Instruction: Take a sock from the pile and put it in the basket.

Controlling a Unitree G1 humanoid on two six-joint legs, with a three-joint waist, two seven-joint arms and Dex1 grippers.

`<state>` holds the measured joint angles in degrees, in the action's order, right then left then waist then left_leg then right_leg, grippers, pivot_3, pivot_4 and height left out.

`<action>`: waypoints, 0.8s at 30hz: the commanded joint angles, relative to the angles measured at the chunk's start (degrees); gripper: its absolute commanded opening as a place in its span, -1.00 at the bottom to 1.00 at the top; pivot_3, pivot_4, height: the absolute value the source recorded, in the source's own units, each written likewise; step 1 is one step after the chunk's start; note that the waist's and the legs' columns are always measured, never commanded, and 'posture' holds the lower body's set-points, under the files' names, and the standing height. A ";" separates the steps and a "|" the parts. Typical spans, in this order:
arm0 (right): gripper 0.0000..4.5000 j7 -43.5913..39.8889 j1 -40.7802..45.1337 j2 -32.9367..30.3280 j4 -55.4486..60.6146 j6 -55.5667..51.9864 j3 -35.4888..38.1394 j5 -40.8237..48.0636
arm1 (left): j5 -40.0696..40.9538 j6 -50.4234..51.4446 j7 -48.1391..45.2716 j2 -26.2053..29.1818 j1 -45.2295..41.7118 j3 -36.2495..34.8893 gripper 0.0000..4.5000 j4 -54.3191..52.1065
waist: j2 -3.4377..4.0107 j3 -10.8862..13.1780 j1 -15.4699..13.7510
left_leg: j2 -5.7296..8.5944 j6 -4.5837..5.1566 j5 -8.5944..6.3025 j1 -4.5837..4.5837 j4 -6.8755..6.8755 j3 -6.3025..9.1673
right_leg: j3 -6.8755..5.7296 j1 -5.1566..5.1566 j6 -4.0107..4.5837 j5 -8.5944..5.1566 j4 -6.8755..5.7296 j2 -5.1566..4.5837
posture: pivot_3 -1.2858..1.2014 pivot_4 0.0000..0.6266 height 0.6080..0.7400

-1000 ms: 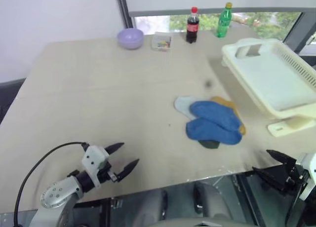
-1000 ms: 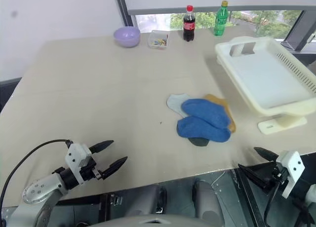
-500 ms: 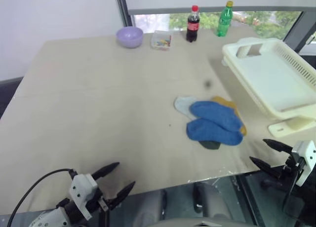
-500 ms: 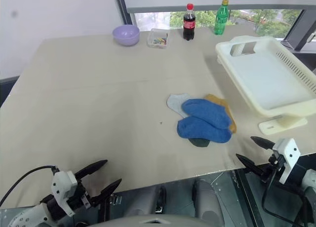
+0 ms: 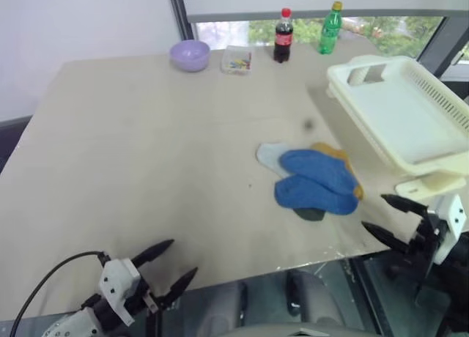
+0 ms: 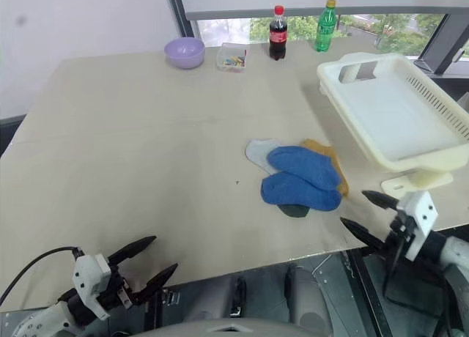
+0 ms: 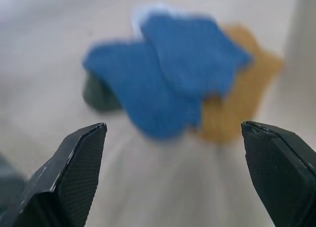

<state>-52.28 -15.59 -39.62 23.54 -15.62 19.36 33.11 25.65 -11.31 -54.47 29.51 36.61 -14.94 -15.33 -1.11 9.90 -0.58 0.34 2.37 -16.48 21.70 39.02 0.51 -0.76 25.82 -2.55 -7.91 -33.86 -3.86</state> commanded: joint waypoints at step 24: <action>0.98 10.10 47.37 7.66 -18.14 -17.56 -35.99 -24.26 | 16.67 27.67 -7.53 17.70 -17.49 -5.61 1.00 -12.36 | -0.02 0.16 0.27 | 0.03 0.02 -0.01 0.09 0.19 -0.12 | 0.00 0.02 0.09 0.03 -0.01 0.22 | 0.03 -0.52 0.88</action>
<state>-41.45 30.75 -32.05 5.29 -33.57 -17.06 9.27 41.33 16.04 -61.27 46.72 19.11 -19.58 -26.49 -1.13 10.06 -0.31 0.38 2.39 -16.49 21.79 39.21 0.38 -0.76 25.83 -2.46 -7.88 -33.87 -3.62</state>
